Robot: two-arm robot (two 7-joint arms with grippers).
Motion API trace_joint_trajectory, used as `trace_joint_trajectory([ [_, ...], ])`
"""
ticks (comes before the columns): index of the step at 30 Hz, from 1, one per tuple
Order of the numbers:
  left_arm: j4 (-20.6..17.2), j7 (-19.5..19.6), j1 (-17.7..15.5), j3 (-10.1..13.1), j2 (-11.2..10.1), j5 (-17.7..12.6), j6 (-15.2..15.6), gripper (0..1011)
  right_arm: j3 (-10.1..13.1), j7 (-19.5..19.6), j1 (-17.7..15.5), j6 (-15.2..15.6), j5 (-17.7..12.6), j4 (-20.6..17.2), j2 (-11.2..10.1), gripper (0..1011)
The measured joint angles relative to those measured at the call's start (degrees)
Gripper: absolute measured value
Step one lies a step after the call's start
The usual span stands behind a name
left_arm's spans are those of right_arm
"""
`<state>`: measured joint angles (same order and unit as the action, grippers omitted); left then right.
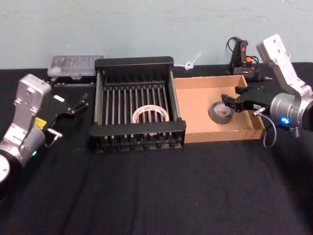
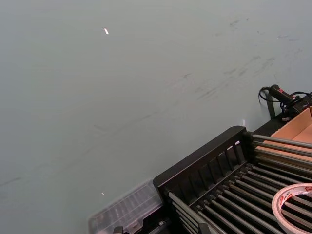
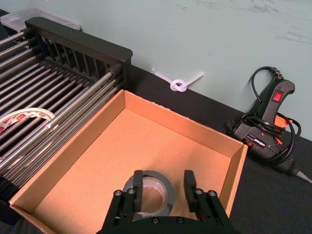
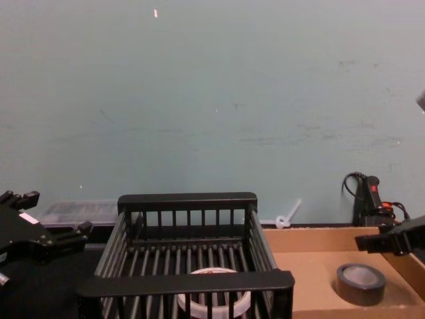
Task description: Pick up the white tape and place it into the black box , Pick up the silver tape and place it into the brown box.
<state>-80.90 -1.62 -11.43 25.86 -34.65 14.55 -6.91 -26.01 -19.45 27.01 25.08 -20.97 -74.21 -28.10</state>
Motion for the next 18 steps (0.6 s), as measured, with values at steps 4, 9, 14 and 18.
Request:
trace_joint_trajectory([
  [4,0.00,0.00,0.00,0.00,0.00,0.00,0.00,1001,0.00,0.02,0.00,0.00,-0.02,-0.03,0.01,625],
  [9,0.00,0.00,0.00,0.00,0.00,0.00,0.00,1001,0.00,0.03,0.00,0.00,-0.05,-0.04,0.01,781],
  [14,0.00,0.00,0.00,0.00,0.00,0.00,0.00,1001,0.00,0.03,0.00,0.00,-0.05,-0.04,0.01,916],
  [18,0.00,0.00,0.00,0.00,0.00,0.00,0.00,1002,0.00,0.03,0.00,0.00,-0.06,-0.04,0.00,1003],
])
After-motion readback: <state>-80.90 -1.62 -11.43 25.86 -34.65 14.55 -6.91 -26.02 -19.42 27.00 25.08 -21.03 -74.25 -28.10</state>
